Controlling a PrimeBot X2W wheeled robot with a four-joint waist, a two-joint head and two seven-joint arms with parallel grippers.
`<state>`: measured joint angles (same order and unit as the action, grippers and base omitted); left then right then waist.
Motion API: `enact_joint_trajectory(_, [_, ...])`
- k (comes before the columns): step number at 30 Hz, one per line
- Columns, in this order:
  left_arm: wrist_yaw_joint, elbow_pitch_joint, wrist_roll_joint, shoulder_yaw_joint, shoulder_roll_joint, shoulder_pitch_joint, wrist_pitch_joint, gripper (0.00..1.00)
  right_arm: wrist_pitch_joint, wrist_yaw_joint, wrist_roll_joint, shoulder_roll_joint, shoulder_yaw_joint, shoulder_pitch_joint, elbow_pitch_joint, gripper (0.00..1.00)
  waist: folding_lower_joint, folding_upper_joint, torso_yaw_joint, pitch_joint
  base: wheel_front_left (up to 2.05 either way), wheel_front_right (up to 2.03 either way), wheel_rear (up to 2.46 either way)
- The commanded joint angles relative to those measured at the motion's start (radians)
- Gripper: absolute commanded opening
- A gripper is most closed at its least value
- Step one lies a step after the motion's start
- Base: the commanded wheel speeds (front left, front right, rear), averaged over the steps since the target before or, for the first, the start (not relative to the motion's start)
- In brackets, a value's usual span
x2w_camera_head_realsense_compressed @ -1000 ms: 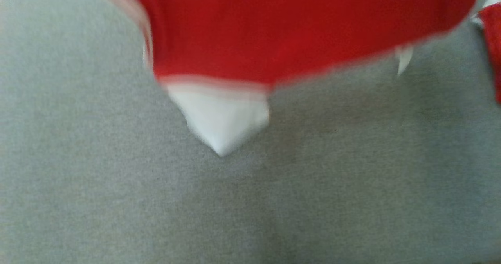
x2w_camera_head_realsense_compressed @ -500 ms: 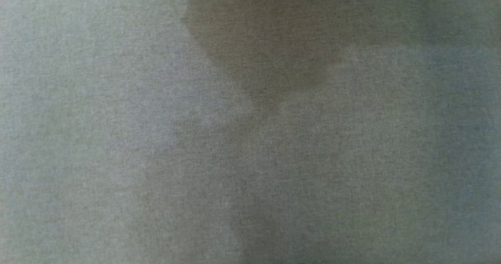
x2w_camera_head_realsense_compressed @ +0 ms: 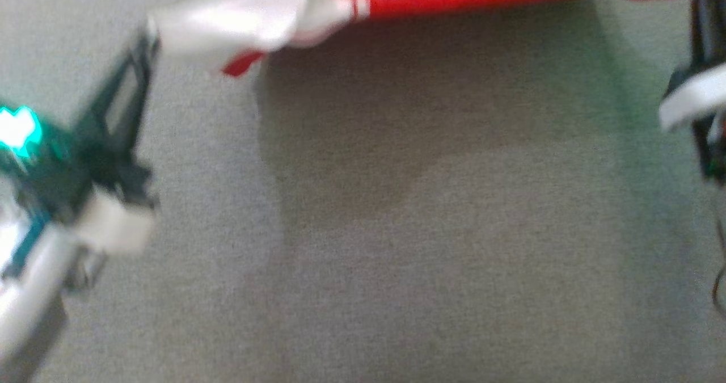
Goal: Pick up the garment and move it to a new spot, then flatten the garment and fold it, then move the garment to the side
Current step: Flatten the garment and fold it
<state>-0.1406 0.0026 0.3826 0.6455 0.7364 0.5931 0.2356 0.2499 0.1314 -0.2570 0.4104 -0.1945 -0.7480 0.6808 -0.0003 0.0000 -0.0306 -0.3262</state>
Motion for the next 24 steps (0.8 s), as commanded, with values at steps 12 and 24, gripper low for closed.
enact_joint_trajectory(12, [-0.149,-0.162,0.093,0.028,0.028,-0.403,0.001,0.0,0.012,-0.001,-0.027,-0.029,0.119,0.502,-0.269,0.0,0.0003,0.0,-0.02,0.133,0.0,0.0,0.0])
enact_joint_trajectory(24, [-0.182,-0.236,0.147,0.074,0.056,-0.59,-0.015,0.0,0.004,-0.001,-0.014,-0.031,0.19,0.712,-0.357,0.0,0.0003,0.0,-0.01,0.172,0.0,0.0,0.0])
